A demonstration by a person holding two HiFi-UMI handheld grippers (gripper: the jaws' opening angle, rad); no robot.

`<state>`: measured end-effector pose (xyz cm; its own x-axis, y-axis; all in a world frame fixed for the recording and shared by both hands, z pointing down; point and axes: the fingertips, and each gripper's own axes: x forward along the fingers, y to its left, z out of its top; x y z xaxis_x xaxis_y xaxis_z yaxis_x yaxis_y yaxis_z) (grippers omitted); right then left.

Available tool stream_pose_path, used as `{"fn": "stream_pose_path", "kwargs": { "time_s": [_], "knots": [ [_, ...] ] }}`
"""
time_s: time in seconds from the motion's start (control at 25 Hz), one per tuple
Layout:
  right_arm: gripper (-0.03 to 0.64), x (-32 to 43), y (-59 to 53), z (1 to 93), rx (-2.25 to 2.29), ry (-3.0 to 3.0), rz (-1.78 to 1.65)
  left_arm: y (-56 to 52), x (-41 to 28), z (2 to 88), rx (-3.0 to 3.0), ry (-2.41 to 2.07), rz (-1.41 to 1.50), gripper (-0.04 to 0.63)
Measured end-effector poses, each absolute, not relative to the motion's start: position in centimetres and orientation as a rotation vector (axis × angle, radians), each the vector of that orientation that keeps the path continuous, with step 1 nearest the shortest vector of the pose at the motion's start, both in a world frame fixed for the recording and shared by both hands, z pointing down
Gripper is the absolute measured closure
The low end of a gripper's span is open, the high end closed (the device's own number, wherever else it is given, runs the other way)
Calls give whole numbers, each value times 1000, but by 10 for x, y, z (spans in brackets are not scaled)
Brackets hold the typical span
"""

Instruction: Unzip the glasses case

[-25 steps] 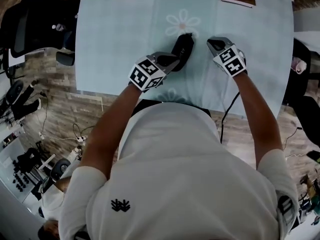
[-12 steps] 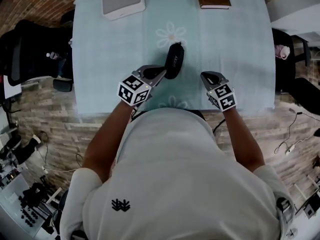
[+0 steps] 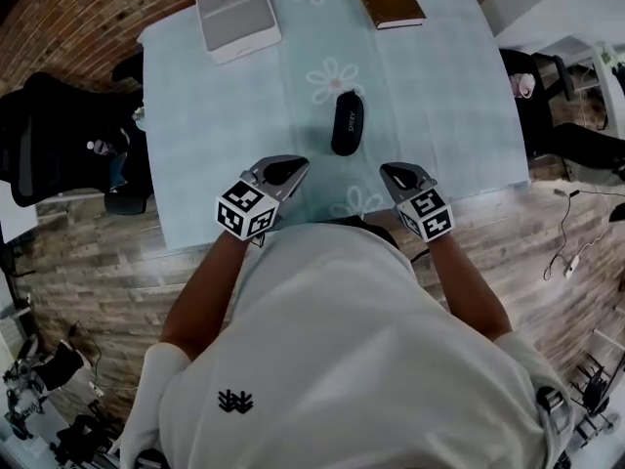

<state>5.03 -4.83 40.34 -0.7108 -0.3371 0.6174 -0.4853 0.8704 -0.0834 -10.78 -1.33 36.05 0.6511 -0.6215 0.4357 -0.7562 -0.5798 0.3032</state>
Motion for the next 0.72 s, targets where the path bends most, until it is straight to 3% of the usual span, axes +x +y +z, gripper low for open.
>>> {"fn": "stream_pose_path", "kwargs": {
  "time_s": [0.72],
  "knots": [
    [615, 10, 77, 368, 805, -2460, 311, 91, -148, 334, 2528, -999, 357, 541]
  ]
}}
